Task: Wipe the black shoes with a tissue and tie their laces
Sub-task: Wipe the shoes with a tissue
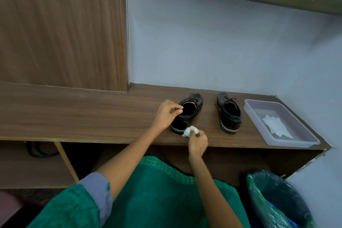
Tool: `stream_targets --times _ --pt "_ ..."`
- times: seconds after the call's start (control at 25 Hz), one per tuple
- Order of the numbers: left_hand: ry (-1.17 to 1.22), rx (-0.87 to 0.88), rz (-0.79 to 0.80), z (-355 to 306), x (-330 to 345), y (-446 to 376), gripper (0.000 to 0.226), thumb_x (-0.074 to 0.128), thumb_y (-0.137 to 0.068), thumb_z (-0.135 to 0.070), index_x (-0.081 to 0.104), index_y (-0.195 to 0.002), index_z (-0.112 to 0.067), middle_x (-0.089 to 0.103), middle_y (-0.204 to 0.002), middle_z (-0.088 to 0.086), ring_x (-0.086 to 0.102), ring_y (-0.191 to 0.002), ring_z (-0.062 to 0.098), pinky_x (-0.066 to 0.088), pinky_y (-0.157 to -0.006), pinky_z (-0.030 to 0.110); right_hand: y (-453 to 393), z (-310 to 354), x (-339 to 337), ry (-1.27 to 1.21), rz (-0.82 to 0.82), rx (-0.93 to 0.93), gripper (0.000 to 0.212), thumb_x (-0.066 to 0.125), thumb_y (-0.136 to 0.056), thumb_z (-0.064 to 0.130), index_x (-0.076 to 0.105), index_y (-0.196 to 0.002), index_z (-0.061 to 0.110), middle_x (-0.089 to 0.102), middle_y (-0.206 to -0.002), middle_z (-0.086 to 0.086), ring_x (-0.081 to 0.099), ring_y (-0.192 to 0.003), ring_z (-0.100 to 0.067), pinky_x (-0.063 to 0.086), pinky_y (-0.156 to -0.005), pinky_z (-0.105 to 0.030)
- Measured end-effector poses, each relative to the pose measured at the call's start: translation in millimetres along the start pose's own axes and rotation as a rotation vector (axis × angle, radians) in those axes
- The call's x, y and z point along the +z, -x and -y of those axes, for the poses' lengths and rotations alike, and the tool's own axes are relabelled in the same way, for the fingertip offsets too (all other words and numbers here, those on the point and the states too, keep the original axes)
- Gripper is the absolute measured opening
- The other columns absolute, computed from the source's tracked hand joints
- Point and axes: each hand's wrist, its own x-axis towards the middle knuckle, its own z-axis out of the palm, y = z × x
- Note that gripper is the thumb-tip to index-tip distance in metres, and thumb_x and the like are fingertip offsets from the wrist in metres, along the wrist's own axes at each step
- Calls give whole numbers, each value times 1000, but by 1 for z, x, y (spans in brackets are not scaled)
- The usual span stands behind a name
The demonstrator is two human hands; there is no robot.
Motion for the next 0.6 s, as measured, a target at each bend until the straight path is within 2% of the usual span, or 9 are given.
stream_targets --times 0.04,0.12,0.24,0.32,0.44,0.6 --pt "30 -24 -13 5 1 2 24 57 -90 -13 67 -112 -16 56 -111 4 50 -106 14 38 -95 25 -3 2 -1 -13 -9 20 19 56 -91 21 61 -100 5 61 -96 -7 54 -85 -19 42 -72 -31" --pt "-6 -24 67 16 3 6 32 55 -90 -8 61 -120 -17 55 -120 6 50 -114 17 39 -99 27 -8 6 0 -39 -21 43 18 58 -90 20 60 -104 7 63 -95 -6 58 -87 -21 46 -75 -33" --pt "-130 23 156 19 4 7 40 60 -87 -9 56 -125 -21 55 -118 4 52 -110 15 43 -98 29 -5 5 10 -89 -16 129 23 59 -90 20 63 -111 11 70 -103 -12 66 -92 -26 54 -84 -42" --pt "-147 29 146 21 5 4 38 61 -86 -11 57 -122 -21 55 -117 4 53 -108 15 45 -97 31 5 5 15 -127 -17 161 20 59 -90 19 64 -107 11 70 -98 -11 67 -86 -24 56 -75 -36" --pt "-103 26 123 22 9 7 33 61 -86 -10 58 -117 -19 55 -117 6 54 -109 18 46 -98 35 18 7 16 -323 -14 292 4 60 -89 14 61 -93 13 67 -76 -8 60 -58 -16 48 -54 -23" --pt "-100 36 82 20 10 9 30 61 -85 -8 59 -114 -18 56 -116 7 54 -107 18 47 -95 35 33 14 24 -488 50 404 6 63 -87 9 65 -93 7 66 -72 -9 54 -50 -10 47 -51 -20"
